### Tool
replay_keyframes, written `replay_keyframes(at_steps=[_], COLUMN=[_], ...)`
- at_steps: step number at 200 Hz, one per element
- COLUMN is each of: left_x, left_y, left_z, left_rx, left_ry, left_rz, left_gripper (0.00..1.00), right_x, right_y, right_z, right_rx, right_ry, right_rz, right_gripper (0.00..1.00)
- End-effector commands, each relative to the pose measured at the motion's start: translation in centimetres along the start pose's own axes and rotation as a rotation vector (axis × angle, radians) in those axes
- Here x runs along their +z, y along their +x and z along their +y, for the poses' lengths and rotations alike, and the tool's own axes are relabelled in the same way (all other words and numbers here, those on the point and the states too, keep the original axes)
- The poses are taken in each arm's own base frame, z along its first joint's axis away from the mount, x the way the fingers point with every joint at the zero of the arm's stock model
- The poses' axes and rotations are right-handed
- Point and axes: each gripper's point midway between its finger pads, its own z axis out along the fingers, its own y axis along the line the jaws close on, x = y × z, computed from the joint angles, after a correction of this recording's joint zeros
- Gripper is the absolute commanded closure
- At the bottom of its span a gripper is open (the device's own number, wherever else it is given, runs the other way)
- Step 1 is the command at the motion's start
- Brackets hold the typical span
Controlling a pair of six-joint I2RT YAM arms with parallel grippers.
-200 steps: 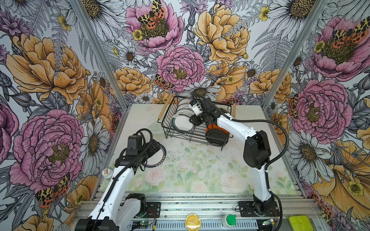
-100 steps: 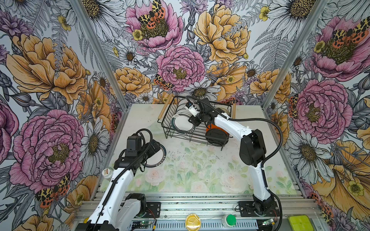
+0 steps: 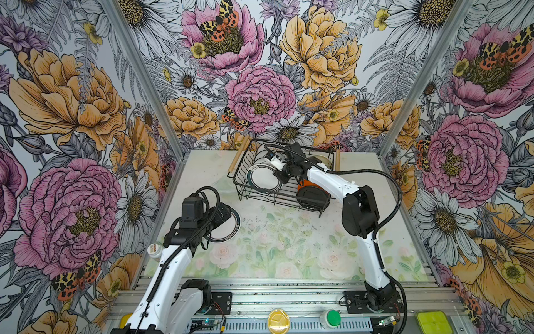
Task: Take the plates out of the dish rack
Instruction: 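Close the right gripper on the green-and-red-rimmed plate's rim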
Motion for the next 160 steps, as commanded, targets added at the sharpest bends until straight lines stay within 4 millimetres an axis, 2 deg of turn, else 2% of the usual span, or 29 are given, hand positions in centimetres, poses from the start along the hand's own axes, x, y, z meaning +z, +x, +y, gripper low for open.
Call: replay_keyframes(at_steps=[1,19,75,160], left_x=[-0.1,-0.1,0.0,-0.8], left_y=[0.3,0.4,0.4,0.0], left_z=[-0.1,-0.1,0.1,0.5], left_rx=[0.023,0.023,0.011,-0.004], left_ry=[0.011,0.011,0.006,-0.003], left_rz=[0.004,0.006,0.005,-0.052], left_gripper=[0.01,0.01,0.01,0.01], right_x=[0.3,0.6,-0.1,-5.0], right_y=[-0.7,-0.3,-0.8,-4.9], right_z=[0.1,0.0,-1.0,-2.6], right_rx=[-0.058,-0.069,-0.104,-0.148], right_ry=[-0.015,-0.012,0.050,0.169], right_rz=[-0.026,-0.017,-0.009,-0.094], right_gripper=[0.95,1.00,1.00,1.00])
